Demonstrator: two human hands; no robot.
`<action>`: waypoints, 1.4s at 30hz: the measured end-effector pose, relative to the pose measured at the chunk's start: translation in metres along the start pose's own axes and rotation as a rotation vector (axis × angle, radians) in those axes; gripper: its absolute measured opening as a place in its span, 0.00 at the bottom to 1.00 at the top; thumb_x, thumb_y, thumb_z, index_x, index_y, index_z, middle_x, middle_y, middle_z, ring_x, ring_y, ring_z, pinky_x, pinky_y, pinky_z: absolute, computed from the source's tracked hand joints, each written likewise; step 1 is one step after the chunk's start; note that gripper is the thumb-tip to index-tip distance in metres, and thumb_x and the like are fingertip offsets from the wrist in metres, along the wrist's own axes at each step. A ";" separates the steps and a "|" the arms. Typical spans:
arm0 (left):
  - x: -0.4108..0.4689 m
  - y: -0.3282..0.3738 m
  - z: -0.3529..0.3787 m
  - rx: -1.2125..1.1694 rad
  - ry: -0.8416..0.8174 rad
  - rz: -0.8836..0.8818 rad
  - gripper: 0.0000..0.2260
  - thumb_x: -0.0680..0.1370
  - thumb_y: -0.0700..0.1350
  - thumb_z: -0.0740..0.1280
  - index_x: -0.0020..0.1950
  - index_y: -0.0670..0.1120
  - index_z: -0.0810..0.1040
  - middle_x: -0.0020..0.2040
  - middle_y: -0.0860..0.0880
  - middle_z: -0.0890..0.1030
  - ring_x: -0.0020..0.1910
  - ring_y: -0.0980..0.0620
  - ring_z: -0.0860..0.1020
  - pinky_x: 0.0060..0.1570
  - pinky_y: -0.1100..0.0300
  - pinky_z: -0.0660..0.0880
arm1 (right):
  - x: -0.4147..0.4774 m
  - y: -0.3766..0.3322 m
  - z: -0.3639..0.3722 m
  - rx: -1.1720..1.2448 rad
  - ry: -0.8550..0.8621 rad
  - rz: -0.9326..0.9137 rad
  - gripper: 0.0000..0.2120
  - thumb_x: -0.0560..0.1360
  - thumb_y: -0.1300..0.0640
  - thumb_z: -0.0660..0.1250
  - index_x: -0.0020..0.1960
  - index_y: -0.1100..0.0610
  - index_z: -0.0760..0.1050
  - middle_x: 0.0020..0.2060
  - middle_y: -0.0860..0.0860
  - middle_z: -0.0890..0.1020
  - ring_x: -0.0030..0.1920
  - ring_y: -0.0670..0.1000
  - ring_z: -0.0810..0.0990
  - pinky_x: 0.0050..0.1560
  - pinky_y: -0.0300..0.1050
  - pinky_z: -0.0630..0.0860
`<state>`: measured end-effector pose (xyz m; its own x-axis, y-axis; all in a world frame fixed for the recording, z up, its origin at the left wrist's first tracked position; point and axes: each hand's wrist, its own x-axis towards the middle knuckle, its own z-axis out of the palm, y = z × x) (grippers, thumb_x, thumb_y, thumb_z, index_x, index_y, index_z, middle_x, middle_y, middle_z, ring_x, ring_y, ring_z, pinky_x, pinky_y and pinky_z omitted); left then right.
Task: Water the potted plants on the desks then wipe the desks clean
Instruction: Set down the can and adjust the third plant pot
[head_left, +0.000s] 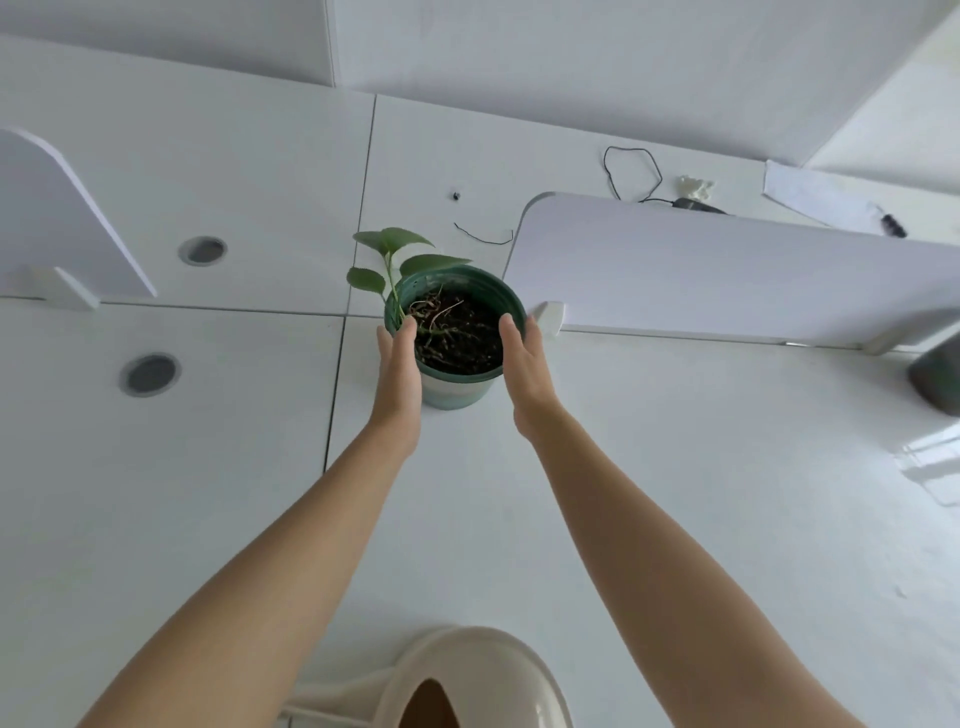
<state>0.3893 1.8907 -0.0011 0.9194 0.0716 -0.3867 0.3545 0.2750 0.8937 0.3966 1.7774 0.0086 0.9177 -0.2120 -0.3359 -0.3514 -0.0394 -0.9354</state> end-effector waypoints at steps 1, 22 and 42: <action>-0.003 0.000 0.002 -0.005 -0.011 -0.008 0.30 0.78 0.57 0.53 0.77 0.51 0.46 0.78 0.51 0.54 0.75 0.53 0.54 0.73 0.53 0.50 | 0.004 -0.003 -0.002 -0.025 -0.004 0.013 0.29 0.79 0.47 0.53 0.75 0.55 0.50 0.75 0.51 0.59 0.74 0.50 0.57 0.70 0.44 0.56; -0.043 -0.003 0.005 0.072 0.064 -0.031 0.30 0.79 0.53 0.55 0.77 0.47 0.46 0.78 0.49 0.51 0.76 0.50 0.52 0.72 0.53 0.51 | -0.008 -0.016 -0.021 0.068 0.091 0.165 0.29 0.77 0.41 0.52 0.74 0.50 0.54 0.74 0.49 0.60 0.72 0.53 0.60 0.72 0.56 0.58; -0.261 -0.068 -0.149 0.054 0.455 0.168 0.14 0.77 0.38 0.56 0.39 0.48 0.77 0.32 0.53 0.83 0.30 0.62 0.80 0.43 0.58 0.71 | -0.244 0.075 -0.095 -0.296 0.022 -0.017 0.14 0.78 0.52 0.58 0.58 0.57 0.75 0.56 0.49 0.77 0.58 0.46 0.72 0.56 0.39 0.64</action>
<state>0.1003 1.9959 0.0052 0.8011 0.5262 -0.2853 0.2266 0.1747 0.9582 0.1290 1.7336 0.0309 0.9210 -0.2299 -0.3146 -0.3774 -0.3257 -0.8669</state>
